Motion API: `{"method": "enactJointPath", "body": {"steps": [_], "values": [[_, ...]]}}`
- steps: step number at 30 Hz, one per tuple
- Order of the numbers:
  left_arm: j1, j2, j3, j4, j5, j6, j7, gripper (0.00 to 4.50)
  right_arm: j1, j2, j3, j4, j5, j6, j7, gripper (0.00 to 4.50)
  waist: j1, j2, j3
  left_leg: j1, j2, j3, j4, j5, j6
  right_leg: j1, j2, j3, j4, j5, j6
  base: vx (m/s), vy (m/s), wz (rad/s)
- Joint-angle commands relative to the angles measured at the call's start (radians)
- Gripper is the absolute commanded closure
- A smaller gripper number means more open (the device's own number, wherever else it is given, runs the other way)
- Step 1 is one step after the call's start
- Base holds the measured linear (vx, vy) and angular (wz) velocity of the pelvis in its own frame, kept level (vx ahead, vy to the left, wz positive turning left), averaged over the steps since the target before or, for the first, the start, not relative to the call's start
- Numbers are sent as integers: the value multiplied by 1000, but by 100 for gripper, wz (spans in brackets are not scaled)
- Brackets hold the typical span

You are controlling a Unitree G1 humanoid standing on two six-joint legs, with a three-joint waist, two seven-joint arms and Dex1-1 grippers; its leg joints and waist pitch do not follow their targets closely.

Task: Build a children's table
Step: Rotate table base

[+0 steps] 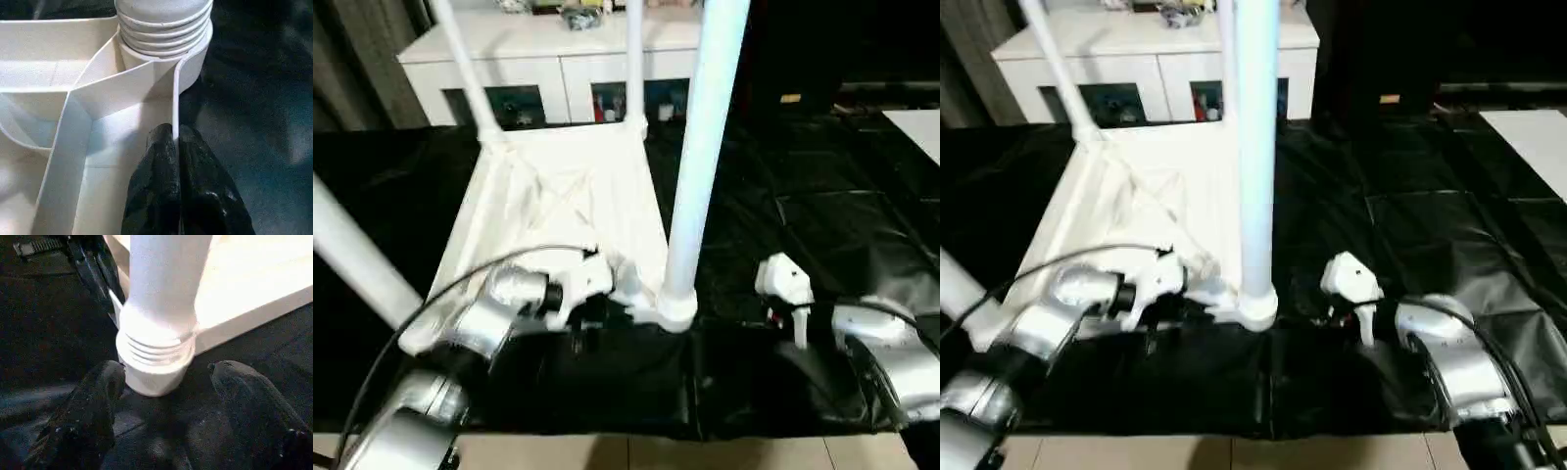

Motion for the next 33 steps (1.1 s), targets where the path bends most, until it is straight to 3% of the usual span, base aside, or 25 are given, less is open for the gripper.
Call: {"method": "enactJointPath", "body": {"steps": [1,9,11,15,17,18,22,23,25,33], "values": [[28,15,1,-31,-7,47,17,445,6,-6,3,-24,10,3,9,114,6,-18,-66,-1,22,-13,-59,-205,104,59,-37,26,-63,-170,-257,0,0,0],[83,26,34,-184,-16,130,69,445,-15,37,11,-8,9,13,-39,114,-1,-23,-58,2,19,-14,-65,-278,75,53,-37,27,-78,-311,-213,0,0,0],[89,31,36,-204,-17,132,71,450,-31,57,7,16,-3,10,-73,82,-2,-23,-59,2,19,-15,-66,-268,69,52,-37,27,-78,-306,-207,0,0,0],[84,37,39,-195,-19,105,66,450,-59,98,18,43,-10,9,-104,63,-8,-23,-61,-4,16,-16,-64,-254,69,56,-37,25,-72,-282,-211,0,0,0],[85,41,39,-200,-20,112,66,450,-69,106,32,55,-27,-1,-116,39,-8,-23,-62,-1,16,-15,-63,-247,69,54,-37,26,-72,-272,-210,0,0,0],[84,45,37,-203,-19,116,65,450,-78,112,38,66,-34,2,-120,39,-7,-32,-62,-1,16,-14,-62,-242,72,53,-37,27,-70,-268,-213,0,0,0],[79,54,35,-199,-19,120,61,450,-102,128,50,97,-36,3,-112,39,-3,-28,-63,3,19,-13,-61,-227,70,52,-36,28,-65,-230,-229,0,0,0],[75,58,33,-193,-18,116,56,450,-110,131,57,105,-26,4,-93,39,-4,-36,-63,1,18,-13,-60,-222,73,54,-36,28,-62,-214,-234,0,0,0],[72,61,31,-188,-18,112,53,450,-115,134,62,111,-19,5,-78,39,-2,-32,-63,3,18,-13,-60,-225,74,53,-37,28,-62,-213,-239,0,0,0],[56,58,27,-158,-26,87,42,450,-152,146,71,148,-13,-14,-50,39,6,-40,-64,5,18,-10,-57,-199,80,54,-38,30,-57,-186,-249,0,0,0]]}}
